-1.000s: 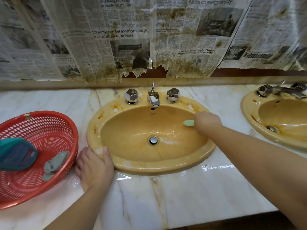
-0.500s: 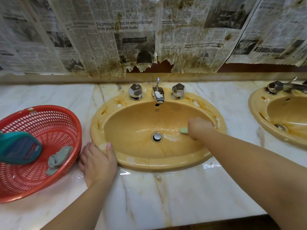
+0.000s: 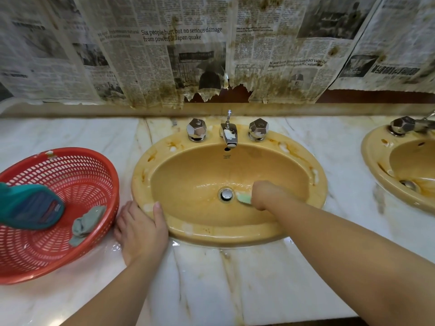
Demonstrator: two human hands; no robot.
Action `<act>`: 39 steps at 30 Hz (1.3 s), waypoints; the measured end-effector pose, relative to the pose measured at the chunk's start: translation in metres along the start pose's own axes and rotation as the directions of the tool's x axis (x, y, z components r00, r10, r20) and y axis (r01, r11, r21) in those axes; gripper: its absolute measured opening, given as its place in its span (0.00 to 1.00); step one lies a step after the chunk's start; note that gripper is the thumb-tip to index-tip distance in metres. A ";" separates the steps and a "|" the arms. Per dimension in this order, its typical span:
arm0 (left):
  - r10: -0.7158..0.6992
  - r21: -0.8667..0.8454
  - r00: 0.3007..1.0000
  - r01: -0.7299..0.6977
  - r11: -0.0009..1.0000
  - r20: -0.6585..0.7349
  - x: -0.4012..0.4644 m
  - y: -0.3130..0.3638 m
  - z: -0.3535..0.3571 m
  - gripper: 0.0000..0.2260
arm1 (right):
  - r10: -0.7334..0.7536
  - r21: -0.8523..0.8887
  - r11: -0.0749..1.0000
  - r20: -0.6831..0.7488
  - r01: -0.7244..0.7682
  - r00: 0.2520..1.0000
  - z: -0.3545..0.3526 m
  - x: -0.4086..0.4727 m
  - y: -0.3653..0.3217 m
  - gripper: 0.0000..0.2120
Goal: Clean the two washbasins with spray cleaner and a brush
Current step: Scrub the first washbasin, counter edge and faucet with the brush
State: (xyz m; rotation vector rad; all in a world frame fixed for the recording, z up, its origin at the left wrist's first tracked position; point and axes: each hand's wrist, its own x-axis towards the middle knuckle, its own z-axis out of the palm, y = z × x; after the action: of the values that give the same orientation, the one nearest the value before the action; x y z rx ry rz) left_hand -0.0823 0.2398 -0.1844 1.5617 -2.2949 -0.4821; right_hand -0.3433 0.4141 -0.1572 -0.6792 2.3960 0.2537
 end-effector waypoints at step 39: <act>-0.039 -0.034 0.999 0.039 0.999 0.008 0.000 -0.001 -0.002 0.25 | -0.132 0.165 0.985 0.493 0.056 0.860 -0.065 -0.019 0.039 0.09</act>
State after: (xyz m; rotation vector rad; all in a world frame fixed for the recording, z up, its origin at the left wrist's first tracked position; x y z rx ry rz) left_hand -0.0810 0.2395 -0.1829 1.5940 -2.2536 -0.5346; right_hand -0.3857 0.4331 -0.0939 -0.5757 1.8529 0.1842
